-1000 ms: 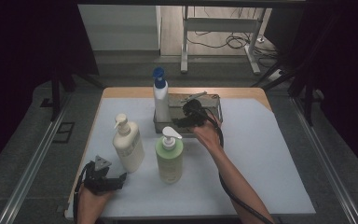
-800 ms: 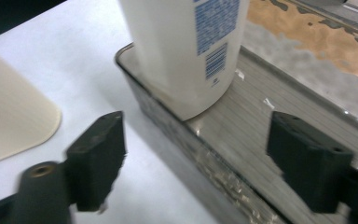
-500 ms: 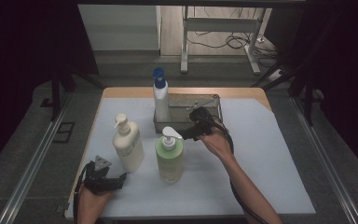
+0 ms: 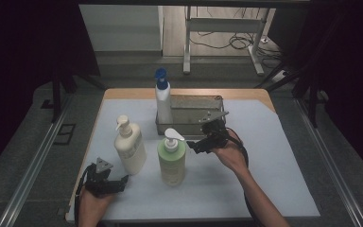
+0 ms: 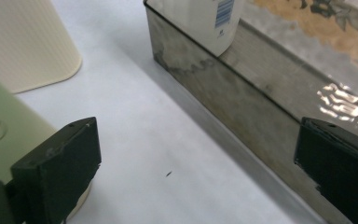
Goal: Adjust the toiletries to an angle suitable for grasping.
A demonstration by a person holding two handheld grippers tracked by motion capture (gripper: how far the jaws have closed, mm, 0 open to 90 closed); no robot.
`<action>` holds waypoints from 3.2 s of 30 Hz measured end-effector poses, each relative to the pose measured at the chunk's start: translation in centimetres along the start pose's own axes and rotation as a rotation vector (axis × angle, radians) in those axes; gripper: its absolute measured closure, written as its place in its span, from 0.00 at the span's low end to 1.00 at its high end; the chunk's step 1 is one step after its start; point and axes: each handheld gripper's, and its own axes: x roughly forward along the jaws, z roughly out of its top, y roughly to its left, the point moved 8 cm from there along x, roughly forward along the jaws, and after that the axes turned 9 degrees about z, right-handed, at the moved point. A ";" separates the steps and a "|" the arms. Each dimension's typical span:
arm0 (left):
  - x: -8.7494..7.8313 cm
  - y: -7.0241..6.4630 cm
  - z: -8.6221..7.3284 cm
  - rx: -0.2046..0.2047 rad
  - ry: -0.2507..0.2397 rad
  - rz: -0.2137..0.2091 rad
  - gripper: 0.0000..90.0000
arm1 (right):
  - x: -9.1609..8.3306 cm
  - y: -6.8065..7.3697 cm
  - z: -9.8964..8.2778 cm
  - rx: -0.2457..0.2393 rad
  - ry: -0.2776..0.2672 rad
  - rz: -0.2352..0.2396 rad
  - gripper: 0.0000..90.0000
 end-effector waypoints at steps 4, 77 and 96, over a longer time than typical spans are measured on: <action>0.0 0.0 0.0 0.000 0.000 0.000 0.12 | -0.8 0.5 -0.6 0.008 -0.017 0.014 0.01; 0.0 0.0 0.0 -0.002 0.001 -0.001 0.12 | 2.3 12.0 -0.5 -0.181 -0.042 0.056 0.11; 0.0 0.0 0.0 -0.002 0.001 -0.001 0.12 | 1.7 11.5 -0.4 -0.070 -0.068 0.112 0.14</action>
